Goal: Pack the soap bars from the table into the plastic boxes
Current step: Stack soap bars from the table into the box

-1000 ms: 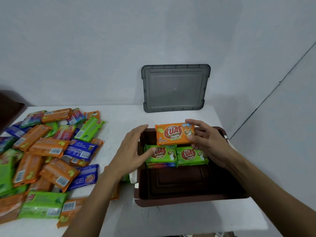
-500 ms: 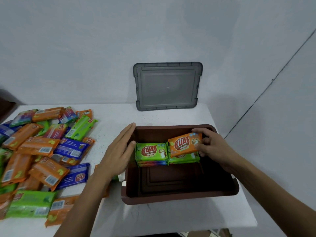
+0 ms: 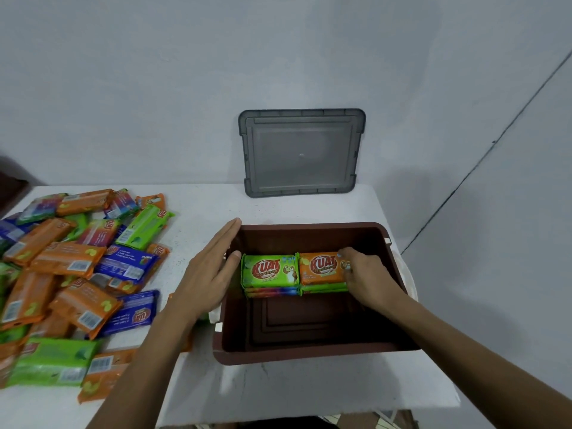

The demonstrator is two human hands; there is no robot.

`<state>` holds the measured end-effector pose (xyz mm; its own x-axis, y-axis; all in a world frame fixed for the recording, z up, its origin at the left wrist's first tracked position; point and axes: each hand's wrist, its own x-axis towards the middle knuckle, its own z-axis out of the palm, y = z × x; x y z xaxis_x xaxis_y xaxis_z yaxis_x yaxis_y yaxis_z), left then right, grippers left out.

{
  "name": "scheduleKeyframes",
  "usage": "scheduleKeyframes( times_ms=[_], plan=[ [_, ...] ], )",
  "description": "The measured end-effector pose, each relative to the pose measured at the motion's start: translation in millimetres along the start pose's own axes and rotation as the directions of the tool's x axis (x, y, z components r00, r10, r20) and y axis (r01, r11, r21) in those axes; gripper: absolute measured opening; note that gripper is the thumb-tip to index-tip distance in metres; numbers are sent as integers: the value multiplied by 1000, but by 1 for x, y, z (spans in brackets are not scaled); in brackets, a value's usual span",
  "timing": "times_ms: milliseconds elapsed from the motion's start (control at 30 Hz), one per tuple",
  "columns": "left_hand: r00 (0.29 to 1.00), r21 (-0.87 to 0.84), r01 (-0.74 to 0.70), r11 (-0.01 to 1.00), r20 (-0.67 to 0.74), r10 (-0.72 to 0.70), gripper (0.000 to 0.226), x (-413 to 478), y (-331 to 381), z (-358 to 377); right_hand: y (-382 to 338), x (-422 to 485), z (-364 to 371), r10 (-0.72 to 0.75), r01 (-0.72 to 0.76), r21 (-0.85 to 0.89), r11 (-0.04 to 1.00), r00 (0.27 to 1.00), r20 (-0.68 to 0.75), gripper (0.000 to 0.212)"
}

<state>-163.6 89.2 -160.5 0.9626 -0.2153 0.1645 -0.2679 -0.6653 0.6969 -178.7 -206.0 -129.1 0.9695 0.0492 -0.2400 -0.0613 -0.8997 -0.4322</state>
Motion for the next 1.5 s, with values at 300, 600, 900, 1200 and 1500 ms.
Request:
scheduleKeyframes(
  times_ms=[300, 600, 900, 1200, 1500],
  plan=[
    [1000, -10, 12, 1000, 4, -12, 56, 0, 0, 1, -8, -2, 8, -35, 25, -174, 984, 998, -58, 38],
    [1000, -4, 11, 1000, 0, -11, 57, -3, 3, 1, -16, -1, 1, -53, 27, -223, 974, 993, -110, 37],
    [994, -45, 89, 995, 73, -86, 56, -29, -8, -21, -89, 0, -12, -306, 296, -81, 952, 935, -180, 38],
    [978, 231, 208, 950, -47, -203, 45, -79, -73, -86, -186, 5, 37, -600, 597, -73, 799, 800, -18, 45],
    [955, 448, 224, 866, 78, -288, 61, -107, -121, -131, -246, 13, 92, -446, 671, -380, 636, 722, 528, 79]
  ],
)
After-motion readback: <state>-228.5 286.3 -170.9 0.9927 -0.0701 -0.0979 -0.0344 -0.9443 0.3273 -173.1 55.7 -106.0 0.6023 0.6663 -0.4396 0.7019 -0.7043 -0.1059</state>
